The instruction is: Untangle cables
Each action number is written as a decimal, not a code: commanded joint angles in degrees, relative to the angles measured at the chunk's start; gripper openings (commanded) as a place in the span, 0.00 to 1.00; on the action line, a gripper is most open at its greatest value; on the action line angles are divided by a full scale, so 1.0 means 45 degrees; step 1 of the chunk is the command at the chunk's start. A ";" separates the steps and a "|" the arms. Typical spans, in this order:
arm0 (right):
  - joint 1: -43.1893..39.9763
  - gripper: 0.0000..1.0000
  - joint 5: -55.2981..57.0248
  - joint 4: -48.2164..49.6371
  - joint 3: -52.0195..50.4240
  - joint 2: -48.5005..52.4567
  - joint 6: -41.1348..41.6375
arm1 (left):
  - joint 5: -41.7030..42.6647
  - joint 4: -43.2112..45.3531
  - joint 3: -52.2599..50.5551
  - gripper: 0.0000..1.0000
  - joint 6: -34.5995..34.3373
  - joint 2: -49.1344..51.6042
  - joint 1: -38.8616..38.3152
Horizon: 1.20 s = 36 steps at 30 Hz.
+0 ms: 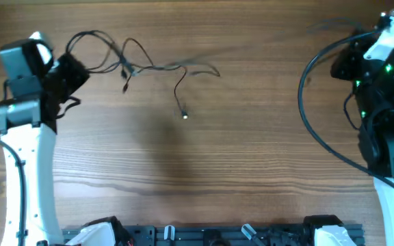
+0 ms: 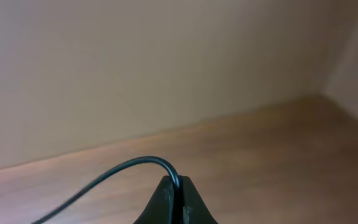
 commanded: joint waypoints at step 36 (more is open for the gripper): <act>0.0573 0.80 -1.1744 -0.3934 -0.0733 0.7529 -0.0136 | 0.2919 -0.0481 0.0034 1.00 0.0432 0.3308 -0.3269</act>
